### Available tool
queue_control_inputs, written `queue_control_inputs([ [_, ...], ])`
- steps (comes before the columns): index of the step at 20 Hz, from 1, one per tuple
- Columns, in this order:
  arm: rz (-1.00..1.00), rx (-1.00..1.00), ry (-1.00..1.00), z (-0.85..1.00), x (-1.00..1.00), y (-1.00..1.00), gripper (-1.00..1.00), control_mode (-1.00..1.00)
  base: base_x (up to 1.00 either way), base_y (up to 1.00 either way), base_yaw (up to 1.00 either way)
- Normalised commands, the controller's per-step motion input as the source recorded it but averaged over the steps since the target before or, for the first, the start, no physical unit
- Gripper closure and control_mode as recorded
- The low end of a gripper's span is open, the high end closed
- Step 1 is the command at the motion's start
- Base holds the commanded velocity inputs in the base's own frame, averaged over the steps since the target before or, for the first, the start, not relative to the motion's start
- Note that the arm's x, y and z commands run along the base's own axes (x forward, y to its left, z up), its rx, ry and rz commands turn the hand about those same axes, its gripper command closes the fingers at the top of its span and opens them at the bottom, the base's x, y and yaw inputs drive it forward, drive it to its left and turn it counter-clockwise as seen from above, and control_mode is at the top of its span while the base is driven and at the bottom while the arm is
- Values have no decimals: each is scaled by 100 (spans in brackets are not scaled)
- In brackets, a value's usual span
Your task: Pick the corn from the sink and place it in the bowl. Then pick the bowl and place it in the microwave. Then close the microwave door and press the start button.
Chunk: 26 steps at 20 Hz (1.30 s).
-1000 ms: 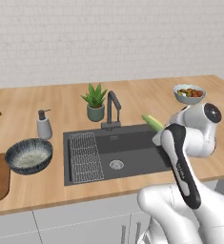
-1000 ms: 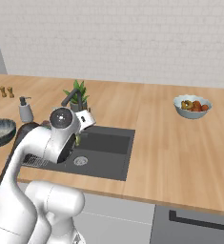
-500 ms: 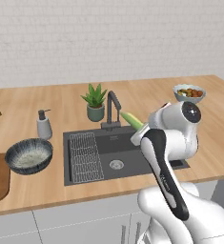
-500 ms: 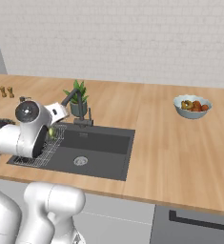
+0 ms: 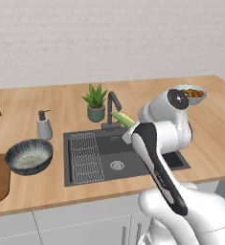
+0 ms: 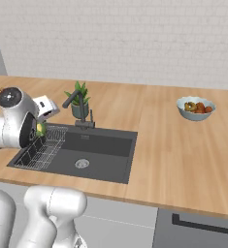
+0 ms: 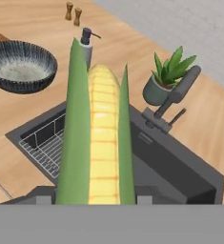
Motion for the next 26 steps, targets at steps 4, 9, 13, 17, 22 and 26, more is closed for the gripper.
queue_control_inputs([
  [4, 0, -11, 0, 0, 0, 84, 100, -100, 0, 0, 0],
  [9, 0, 1, 0, 0, 0, 76, 100, -100, 0, 0, 0],
  [13, 3, 13, 0, 0, 0, 78, 100, -100, 0, 0, 0],
  [17, 0, 4, 5, -7, 0, 94, 100, -100, 0, 0, 0],
  [22, 0, 1, 2, -22, 1, 82, 100, -100, 0, 0, 0],
  [26, 0, 0, 5, -6, 21, 44, 100, -100, 0, 0, 0],
])
